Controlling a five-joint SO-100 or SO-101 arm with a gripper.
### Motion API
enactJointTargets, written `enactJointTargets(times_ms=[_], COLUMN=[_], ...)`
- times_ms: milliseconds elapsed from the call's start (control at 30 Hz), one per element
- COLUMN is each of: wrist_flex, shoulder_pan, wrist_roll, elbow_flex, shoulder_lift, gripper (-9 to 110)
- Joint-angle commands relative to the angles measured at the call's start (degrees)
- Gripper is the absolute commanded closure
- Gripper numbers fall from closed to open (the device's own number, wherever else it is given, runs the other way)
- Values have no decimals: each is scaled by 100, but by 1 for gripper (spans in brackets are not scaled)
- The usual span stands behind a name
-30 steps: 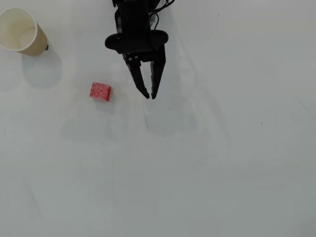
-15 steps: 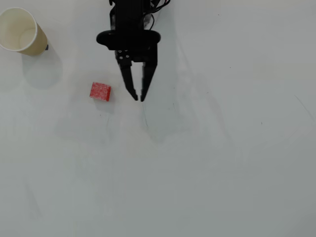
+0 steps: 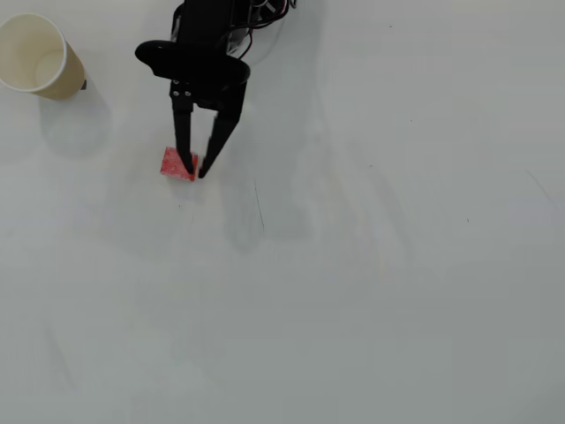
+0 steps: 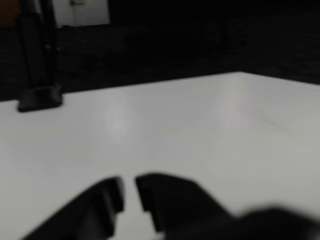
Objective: Pick up the cube and drop it in the cup.
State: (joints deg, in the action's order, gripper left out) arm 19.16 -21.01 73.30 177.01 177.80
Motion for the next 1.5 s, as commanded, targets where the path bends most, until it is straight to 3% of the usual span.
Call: enactJointTargets(times_ms=[0, 267, 967, 1233, 1467], wrist_flex=[343, 1327, 1582, 2250, 2355], shoulder_pan=[-343, -835, -1002, -967, -958], wrist_roll=[-26, -18, -18, -44, -18], elbow_flex=[193, 193, 193, 193, 193], shoulder_lift=[220, 220, 220, 220, 220], gripper=[102, 102, 101, 101, 80])
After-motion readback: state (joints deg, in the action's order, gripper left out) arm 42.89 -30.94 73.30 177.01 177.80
